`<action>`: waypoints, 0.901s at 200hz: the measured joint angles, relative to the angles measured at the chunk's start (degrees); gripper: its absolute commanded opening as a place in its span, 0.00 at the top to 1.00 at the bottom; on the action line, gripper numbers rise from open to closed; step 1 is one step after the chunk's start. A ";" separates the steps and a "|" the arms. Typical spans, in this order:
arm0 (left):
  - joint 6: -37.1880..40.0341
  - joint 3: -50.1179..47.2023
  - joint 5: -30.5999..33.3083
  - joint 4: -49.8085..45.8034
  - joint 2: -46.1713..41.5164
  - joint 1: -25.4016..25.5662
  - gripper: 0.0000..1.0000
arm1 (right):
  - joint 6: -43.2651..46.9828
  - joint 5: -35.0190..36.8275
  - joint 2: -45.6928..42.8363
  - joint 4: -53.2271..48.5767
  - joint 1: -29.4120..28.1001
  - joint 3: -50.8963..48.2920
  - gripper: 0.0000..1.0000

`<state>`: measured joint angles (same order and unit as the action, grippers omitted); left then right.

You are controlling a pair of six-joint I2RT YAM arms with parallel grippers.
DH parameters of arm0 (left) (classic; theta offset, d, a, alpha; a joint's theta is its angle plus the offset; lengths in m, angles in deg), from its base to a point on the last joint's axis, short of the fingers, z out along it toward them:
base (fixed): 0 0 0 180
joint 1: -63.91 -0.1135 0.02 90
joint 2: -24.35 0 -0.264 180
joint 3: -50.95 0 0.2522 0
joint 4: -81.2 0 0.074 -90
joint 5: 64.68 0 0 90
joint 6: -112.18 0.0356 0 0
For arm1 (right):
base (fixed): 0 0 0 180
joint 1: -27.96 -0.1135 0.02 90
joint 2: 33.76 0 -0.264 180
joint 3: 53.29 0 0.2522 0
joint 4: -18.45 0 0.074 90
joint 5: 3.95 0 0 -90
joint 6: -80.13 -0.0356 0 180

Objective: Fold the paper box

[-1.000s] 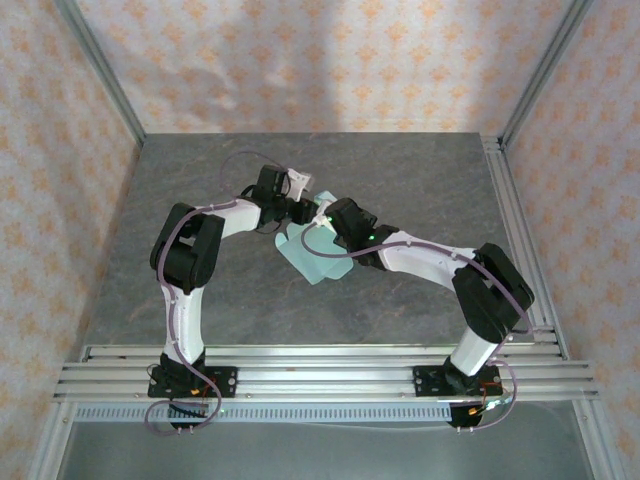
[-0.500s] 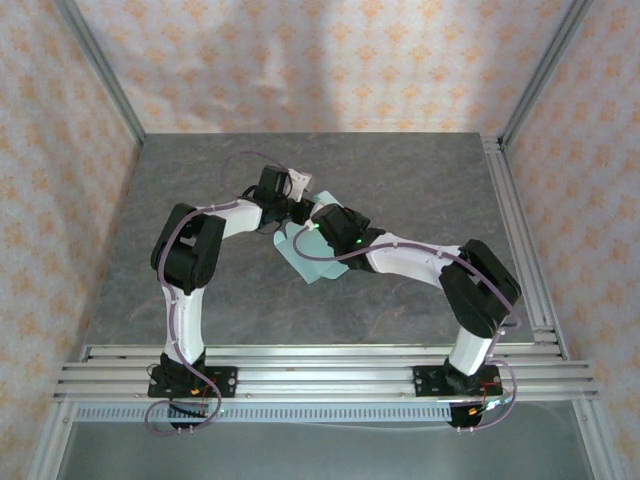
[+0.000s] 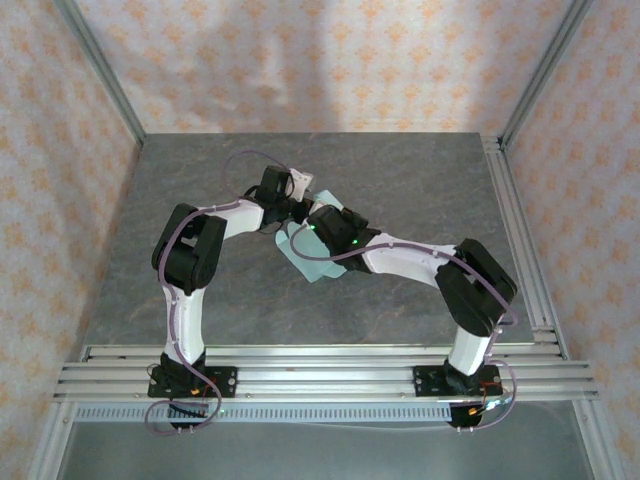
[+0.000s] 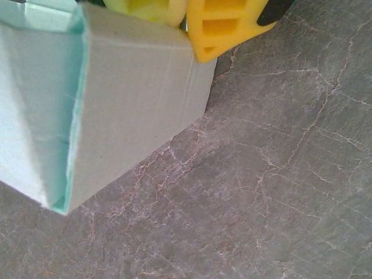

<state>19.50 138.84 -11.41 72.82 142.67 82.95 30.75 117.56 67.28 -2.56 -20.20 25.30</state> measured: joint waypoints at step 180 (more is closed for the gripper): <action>1.53 0.11 0.24 -0.11 0.00 1.22 1.00 | -24.04 -26.91 -23.19 1.60 2.89 -3.89 0.24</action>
<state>21.03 138.94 -11.17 72.72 142.67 84.18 6.71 90.65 44.09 -0.96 -17.32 21.41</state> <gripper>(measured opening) 0.054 0.758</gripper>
